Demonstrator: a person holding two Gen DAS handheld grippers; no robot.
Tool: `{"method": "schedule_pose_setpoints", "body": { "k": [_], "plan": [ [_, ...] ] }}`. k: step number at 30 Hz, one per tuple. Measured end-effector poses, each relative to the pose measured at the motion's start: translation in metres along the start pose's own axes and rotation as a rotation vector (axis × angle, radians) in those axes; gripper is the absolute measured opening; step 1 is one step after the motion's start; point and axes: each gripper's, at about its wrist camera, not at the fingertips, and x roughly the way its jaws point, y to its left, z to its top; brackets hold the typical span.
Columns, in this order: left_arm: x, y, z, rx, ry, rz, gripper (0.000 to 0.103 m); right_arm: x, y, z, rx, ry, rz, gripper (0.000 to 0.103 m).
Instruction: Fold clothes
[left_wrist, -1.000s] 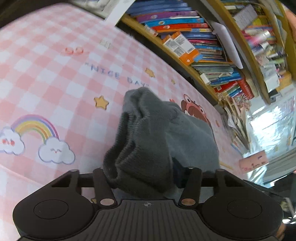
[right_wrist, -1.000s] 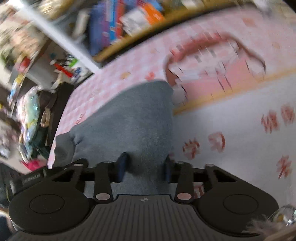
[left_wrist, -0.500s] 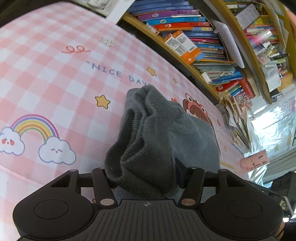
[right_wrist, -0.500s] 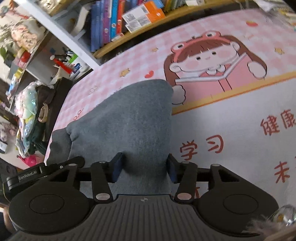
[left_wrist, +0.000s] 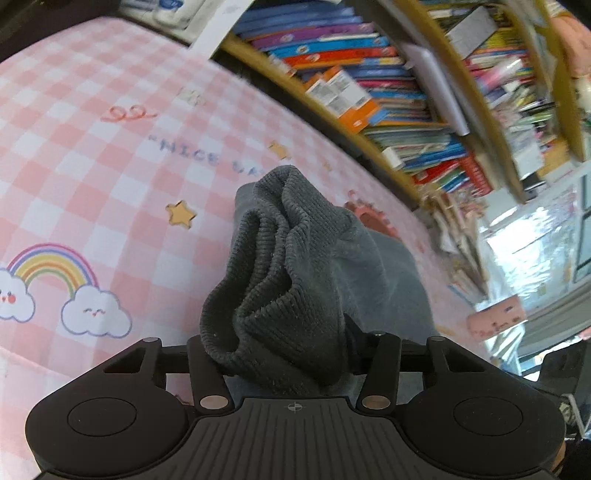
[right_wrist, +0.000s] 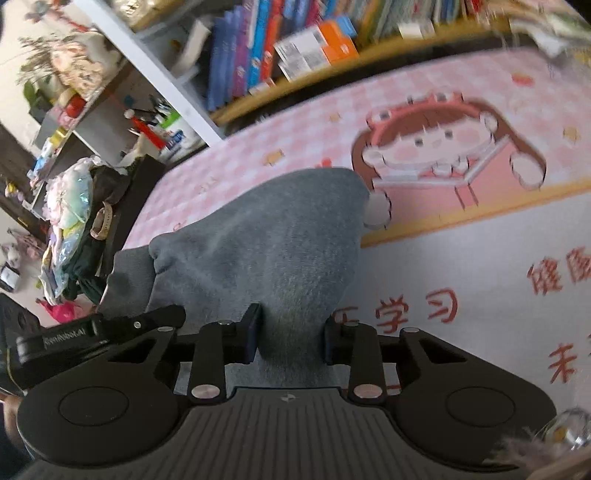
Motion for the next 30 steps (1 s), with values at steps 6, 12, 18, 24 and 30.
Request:
{"method": "schedule_pose_setpoints", "body": {
  "k": [6,12,18,24,30],
  "plan": [
    [-0.006,-0.003,0.002,0.026,-0.001,-0.032,0.049,-0.010,0.009,-0.005,-0.017,-0.040,-0.017,0.029],
    [-0.013,-0.002,0.003,0.052,0.005,-0.061,0.049,-0.015,0.019,-0.013,-0.009,-0.057,-0.040,0.029],
    [-0.018,0.002,0.009,0.062,0.013,-0.087,0.049,-0.019,0.029,-0.017,-0.009,-0.072,-0.047,0.029],
    [-0.016,-0.001,0.018,0.073,0.022,-0.112,0.049,-0.022,0.032,-0.013,-0.016,-0.088,-0.055,0.029],
    [-0.005,-0.013,0.026,0.086,0.027,-0.130,0.049,-0.027,0.023,0.000,-0.011,-0.100,-0.063,0.029]
  ]
}}
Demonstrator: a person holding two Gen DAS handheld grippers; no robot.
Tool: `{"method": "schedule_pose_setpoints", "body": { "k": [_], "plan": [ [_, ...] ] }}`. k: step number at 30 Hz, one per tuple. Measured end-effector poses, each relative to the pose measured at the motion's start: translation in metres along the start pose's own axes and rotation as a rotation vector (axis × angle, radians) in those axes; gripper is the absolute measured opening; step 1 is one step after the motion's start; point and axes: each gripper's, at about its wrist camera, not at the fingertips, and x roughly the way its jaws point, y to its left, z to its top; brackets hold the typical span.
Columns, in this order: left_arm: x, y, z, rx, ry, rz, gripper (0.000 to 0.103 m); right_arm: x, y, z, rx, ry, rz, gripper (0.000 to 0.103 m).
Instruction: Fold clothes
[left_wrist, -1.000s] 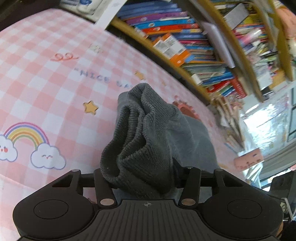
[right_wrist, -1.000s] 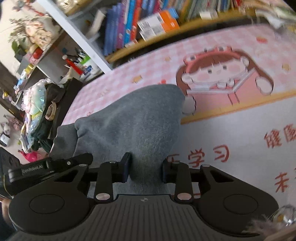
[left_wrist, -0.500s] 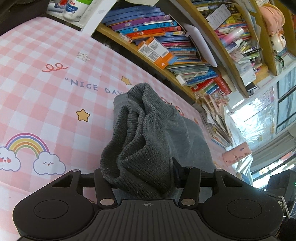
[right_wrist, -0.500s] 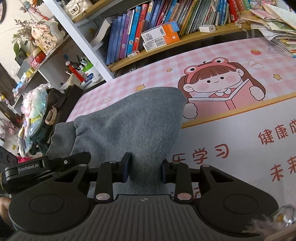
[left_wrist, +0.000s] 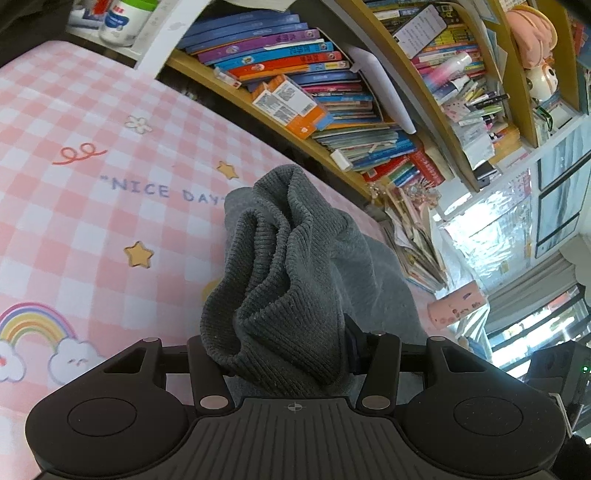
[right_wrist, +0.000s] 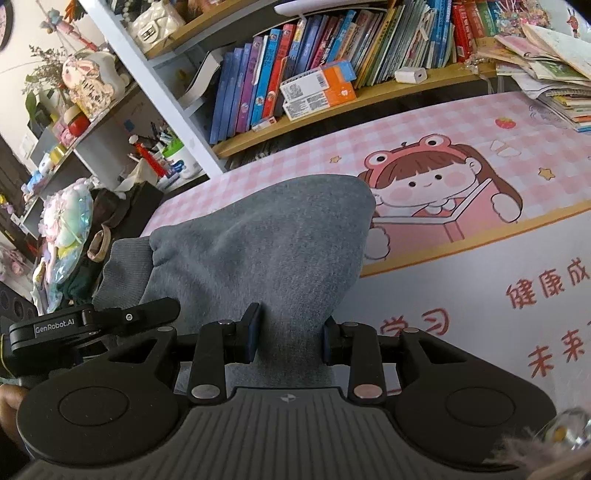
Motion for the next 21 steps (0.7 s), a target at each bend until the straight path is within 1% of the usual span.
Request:
{"method": "schedule_pose_setpoints", "body": {
  "k": [4,9,15,21],
  "plan": [
    [0.013,-0.008,0.008,0.009,0.001,0.001,0.049,0.002,-0.011,0.010,0.004,-0.007,0.003,0.029],
    [0.030,-0.018,0.019,0.018,-0.008,0.021,0.049,0.011,-0.029,0.029,0.009,-0.005,0.023,0.029],
    [0.054,-0.027,0.039,0.007,-0.024,0.049,0.049,0.033,-0.050,0.062,-0.008,0.007,0.059,0.029],
    [0.082,-0.033,0.069,0.014,-0.029,0.073,0.049,0.059,-0.072,0.098,-0.018,0.012,0.091,0.029]
  ]
}}
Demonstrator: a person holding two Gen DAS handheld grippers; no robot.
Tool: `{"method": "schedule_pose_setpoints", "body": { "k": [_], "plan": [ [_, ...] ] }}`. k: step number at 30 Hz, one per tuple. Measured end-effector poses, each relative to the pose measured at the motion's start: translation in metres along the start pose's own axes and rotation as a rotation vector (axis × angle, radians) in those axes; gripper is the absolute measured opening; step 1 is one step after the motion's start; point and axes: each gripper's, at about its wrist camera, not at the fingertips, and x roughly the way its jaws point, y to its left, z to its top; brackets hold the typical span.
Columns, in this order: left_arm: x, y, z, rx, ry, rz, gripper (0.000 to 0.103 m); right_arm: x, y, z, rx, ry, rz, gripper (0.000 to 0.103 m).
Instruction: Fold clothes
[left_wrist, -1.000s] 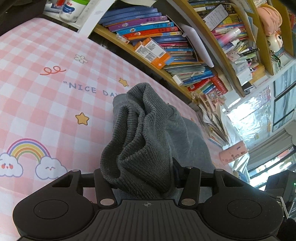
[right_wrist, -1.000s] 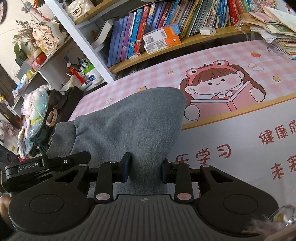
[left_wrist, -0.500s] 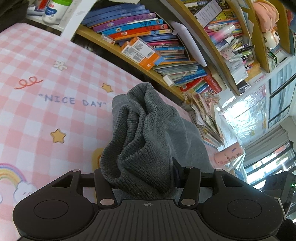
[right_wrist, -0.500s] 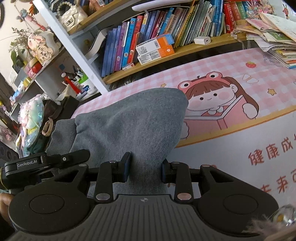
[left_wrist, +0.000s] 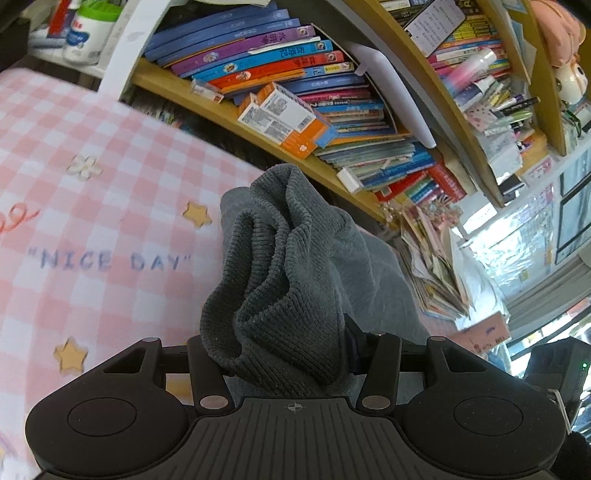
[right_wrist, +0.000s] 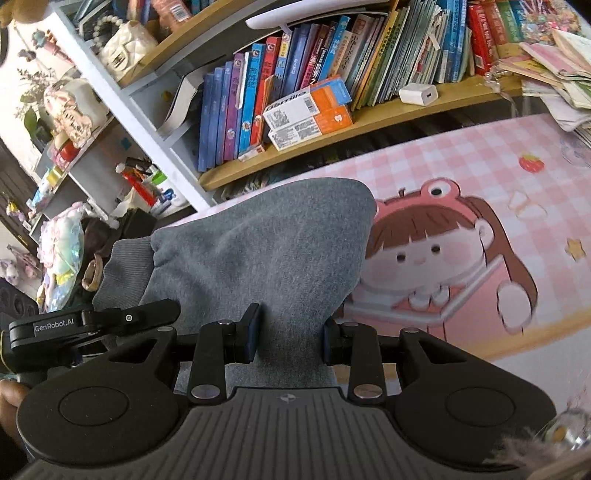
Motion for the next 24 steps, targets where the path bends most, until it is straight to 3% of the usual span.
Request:
{"method": "schedule_pose_setpoints", "body": {
  "k": [12,24],
  "plan": [
    [0.066,-0.007,0.061,0.014,-0.046,0.009,0.049,0.051,-0.044,0.080,-0.014,-0.020,0.033,0.029],
    [0.105,0.002,0.086,-0.015,-0.061,0.033,0.049,0.093,-0.069,0.115,-0.020,-0.011,0.041,0.029]
  ]
}}
